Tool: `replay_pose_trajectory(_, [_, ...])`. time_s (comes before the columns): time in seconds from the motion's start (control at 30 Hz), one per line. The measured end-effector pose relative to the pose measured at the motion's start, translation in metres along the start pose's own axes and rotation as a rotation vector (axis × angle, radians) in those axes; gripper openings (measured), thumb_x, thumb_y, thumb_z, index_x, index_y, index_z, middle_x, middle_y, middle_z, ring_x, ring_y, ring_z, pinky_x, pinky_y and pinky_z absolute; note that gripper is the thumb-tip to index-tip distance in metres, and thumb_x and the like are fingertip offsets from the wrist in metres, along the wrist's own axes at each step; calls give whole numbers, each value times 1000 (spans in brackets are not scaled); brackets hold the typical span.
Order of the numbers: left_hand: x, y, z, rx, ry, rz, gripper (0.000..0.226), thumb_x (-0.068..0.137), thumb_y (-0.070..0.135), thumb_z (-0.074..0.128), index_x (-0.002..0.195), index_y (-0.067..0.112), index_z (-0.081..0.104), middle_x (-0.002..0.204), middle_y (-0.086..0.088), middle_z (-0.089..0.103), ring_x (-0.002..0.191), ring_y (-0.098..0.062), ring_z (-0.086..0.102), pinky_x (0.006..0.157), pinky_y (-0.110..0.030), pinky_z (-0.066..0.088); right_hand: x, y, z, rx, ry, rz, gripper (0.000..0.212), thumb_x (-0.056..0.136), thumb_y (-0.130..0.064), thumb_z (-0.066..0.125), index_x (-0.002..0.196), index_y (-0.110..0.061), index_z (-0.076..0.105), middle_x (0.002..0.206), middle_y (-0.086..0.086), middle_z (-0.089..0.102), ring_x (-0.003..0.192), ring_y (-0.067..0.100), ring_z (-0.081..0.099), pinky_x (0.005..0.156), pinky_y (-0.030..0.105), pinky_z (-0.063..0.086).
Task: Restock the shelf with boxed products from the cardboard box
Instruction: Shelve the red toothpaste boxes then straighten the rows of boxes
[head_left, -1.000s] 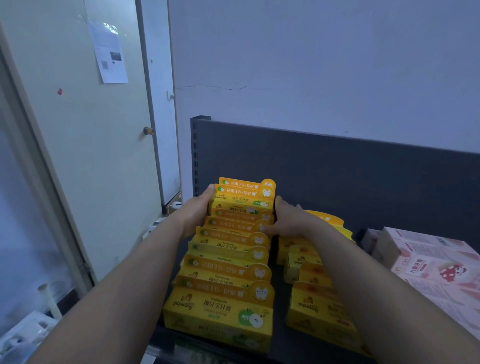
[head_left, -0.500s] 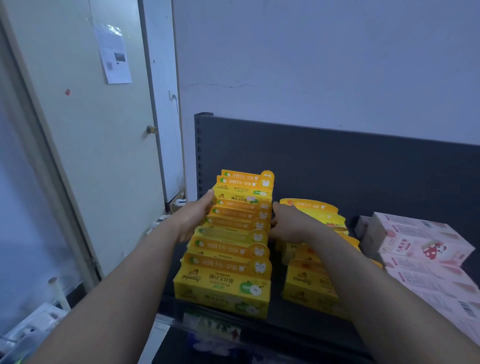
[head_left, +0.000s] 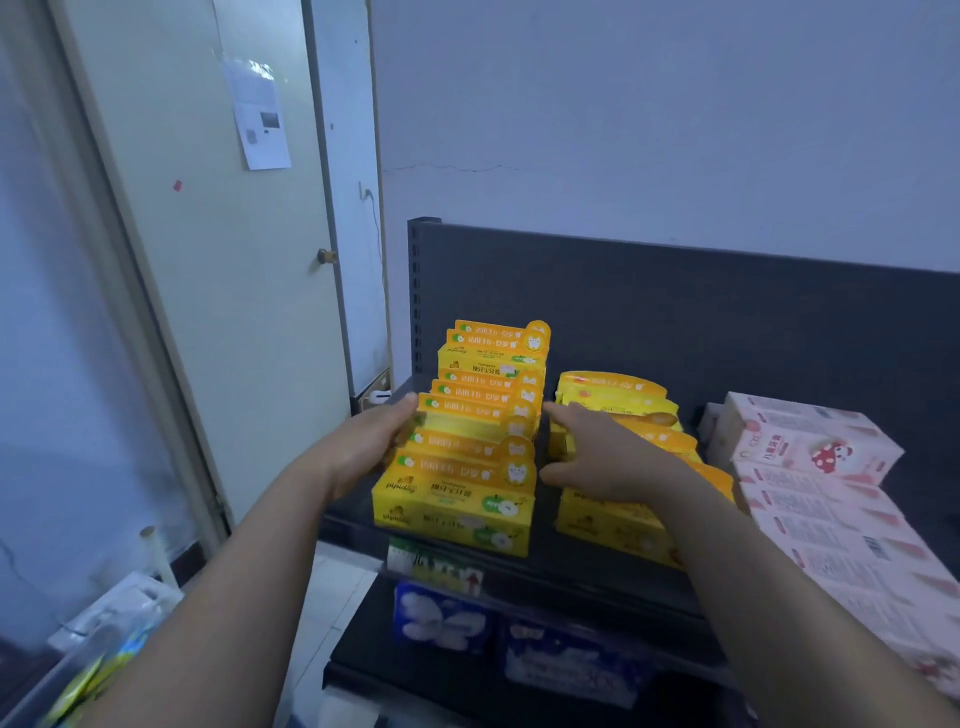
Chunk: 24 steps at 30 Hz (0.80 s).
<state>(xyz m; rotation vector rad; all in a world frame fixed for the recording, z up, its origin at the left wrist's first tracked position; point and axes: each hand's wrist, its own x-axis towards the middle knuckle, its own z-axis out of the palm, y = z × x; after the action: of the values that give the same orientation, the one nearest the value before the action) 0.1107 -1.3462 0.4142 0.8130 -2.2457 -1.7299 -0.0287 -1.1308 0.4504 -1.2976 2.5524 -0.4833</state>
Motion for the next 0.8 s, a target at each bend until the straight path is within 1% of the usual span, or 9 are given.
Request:
replay_pose_trajectory(0.07, [-16, -7, 2, 43, 50, 34, 57, 87, 70, 39, 114, 26, 63, 106, 2, 72, 100, -17, 68, 100, -45, 45, -16, 0, 9, -28, -24, -14, 81, 90, -34, 61, 153, -21, 11, 161, 3, 10, 149, 25, -4, 121, 45, 6])
replay_pose_trajectory(0.13, [-27, -15, 5, 85, 85, 37, 65, 78, 79, 39, 115, 32, 62, 108, 7, 71, 102, -16, 67, 101, -48, 44, -26, 0, 22, -69, -32, -25, 85, 89, -40, 60, 153, -21, 7, 162, 4, 6, 148, 25, -12, 121, 47, 0])
replay_pose_trajectory(0.27, [-42, -13, 19, 33, 124, 37, 43, 98, 52, 34, 115, 24, 61, 103, 1, 72, 96, -20, 69, 94, -45, 49, -37, -8, 38, -89, -37, -21, 76, 95, -31, 54, 154, -20, 7, 162, 3, -1, 147, 28, -16, 118, 50, -9])
replay_pose_trajectory(0.43, [-49, -10, 24, 5, 189, 30, 40, 100, 49, 33, 108, 25, 63, 100, 0, 72, 95, -21, 67, 95, -44, 47, -37, -18, 53, -161, 42, -82, 64, 99, -18, 45, 151, -3, 12, 161, 10, 9, 148, 16, -10, 119, 46, -13])
replay_pose_trajectory(0.53, [-49, -9, 24, 8, 210, 27, 42, 99, 50, 32, 111, 23, 62, 101, -1, 72, 95, -22, 67, 96, -46, 46, -39, -18, 54, -168, 46, -90, 65, 99, -20, 46, 151, -3, 12, 161, 10, 10, 148, 16, -9, 119, 46, -13])
replay_pose_trajectory(0.63, [-51, -6, 26, -1, 233, 38, 37, 100, 47, 33, 105, 24, 62, 103, -4, 70, 95, -24, 65, 96, -45, 47, -53, -14, 45, -127, 60, -108, 71, 99, -25, 48, 153, -8, 5, 162, 8, 2, 148, 18, -13, 118, 42, -13])
replay_pose_trajectory(0.7, [-54, -1, 32, 50, 311, 92, 36, 100, 44, 33, 112, 22, 59, 119, -8, 65, 106, -26, 60, 100, -47, 43, -68, -6, 28, -76, 83, -78, 74, 99, -28, 50, 154, -15, 3, 162, 6, -4, 147, 21, -16, 118, 40, -8])
replay_pose_trajectory(0.73, [-56, 4, 36, 116, 377, 126, 40, 100, 43, 34, 124, 19, 55, 133, -10, 56, 118, -27, 54, 105, -46, 38, -75, 0, 18, -56, 98, -49, 76, 98, -29, 53, 154, -19, 3, 162, 4, -5, 147, 23, -15, 118, 41, -5])
replay_pose_trajectory(0.8, [-62, 21, 48, 212, 499, 206, 53, 100, 41, 35, 145, 13, 35, 152, -8, 35, 137, -25, 35, 113, -41, 28, -86, 18, -2, -60, 148, -4, 81, 93, -31, 60, 154, -25, 6, 162, 3, -2, 148, 26, -11, 119, 42, -1])
